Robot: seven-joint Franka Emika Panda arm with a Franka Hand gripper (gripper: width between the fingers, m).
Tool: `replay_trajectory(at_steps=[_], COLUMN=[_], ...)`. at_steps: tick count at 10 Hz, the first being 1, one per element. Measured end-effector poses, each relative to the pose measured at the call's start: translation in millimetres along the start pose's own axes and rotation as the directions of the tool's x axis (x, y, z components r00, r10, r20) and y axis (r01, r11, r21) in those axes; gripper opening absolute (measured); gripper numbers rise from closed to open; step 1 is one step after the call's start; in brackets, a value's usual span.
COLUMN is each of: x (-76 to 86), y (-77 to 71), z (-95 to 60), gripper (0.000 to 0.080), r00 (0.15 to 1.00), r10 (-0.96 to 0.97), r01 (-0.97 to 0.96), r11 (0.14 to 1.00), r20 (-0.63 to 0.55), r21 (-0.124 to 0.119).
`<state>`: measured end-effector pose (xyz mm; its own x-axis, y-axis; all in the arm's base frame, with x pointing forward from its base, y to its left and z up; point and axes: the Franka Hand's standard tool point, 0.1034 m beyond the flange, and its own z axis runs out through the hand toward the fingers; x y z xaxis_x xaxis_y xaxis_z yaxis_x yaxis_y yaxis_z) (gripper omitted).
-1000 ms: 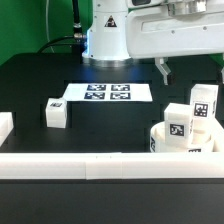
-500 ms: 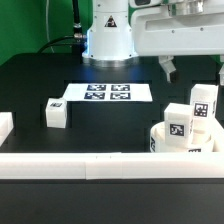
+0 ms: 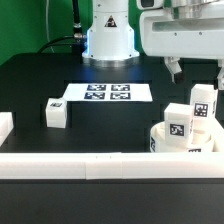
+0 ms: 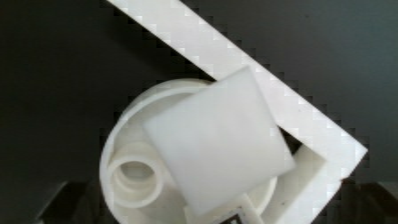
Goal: Assemble stool
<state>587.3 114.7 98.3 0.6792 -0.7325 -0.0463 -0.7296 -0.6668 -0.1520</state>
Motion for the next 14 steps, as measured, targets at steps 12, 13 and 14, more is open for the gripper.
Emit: replay_trajectory(at_steps=[12, 13, 14], x=[3.8, 3.7, 3.7], y=[-4.3, -4.3, -4.4], z=[15.2, 15.2, 15.2], gripper=[0.0340, 0.0340, 0.0340], r00=[0.980, 0.980, 0.983], r10=[-0.199, -0.199, -0.186], r01=[0.199, 0.199, 0.186], r11=[0.979, 0.979, 0.982], r20=[0.004, 0.004, 0.004], r21=[-0.041, -0.041, -0.040])
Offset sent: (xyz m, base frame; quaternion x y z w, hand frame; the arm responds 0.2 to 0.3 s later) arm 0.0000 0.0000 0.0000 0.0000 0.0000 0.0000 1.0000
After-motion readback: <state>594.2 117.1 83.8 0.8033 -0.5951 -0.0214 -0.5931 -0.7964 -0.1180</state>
